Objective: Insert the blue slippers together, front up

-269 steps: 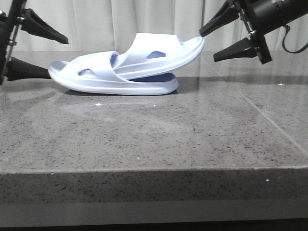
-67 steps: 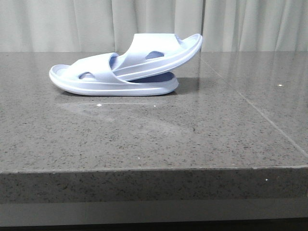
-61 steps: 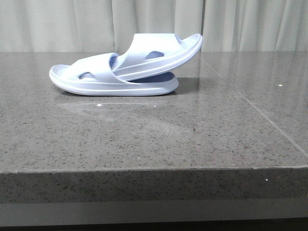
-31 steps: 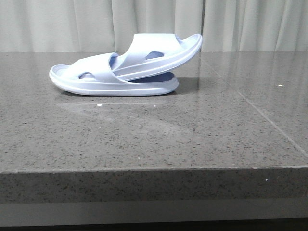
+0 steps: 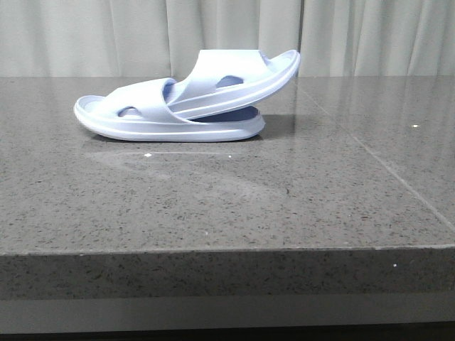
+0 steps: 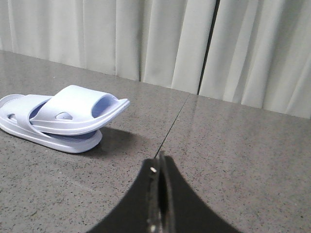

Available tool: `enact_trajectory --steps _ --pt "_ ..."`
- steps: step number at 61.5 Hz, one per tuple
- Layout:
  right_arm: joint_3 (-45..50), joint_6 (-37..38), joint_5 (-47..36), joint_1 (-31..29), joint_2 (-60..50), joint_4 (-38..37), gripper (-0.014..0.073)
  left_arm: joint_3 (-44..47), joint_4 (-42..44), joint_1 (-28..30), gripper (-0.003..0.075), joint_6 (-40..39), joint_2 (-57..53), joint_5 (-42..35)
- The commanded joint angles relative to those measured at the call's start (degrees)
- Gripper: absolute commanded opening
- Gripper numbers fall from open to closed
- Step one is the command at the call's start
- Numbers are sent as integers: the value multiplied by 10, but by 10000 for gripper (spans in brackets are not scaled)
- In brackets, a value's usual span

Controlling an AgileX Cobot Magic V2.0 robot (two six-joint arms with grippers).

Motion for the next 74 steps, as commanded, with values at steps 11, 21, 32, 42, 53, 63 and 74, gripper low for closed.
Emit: enact_trajectory --steps 11,21,32,42,53,63,74 --pt "-15 0 -47 -1 4 3 -106 25 177 -6 -20 -186 -19 -95" --pt "-15 0 -47 -1 4 3 -106 59 167 -6 -20 -183 -70 -104" --pt "-15 0 -46 -1 4 3 -106 108 163 -6 -20 -167 -135 -104" --pt "-15 0 -44 -1 4 3 -106 144 164 12 -20 -164 -141 -109" --pt "-15 0 -43 -1 4 3 -106 185 164 30 -20 -164 -142 -146" --pt "-15 0 -43 -1 4 3 -106 214 164 30 -20 -164 -142 -176" --pt "-15 0 -43 -1 4 3 -106 215 164 30 -20 -164 -141 -184"
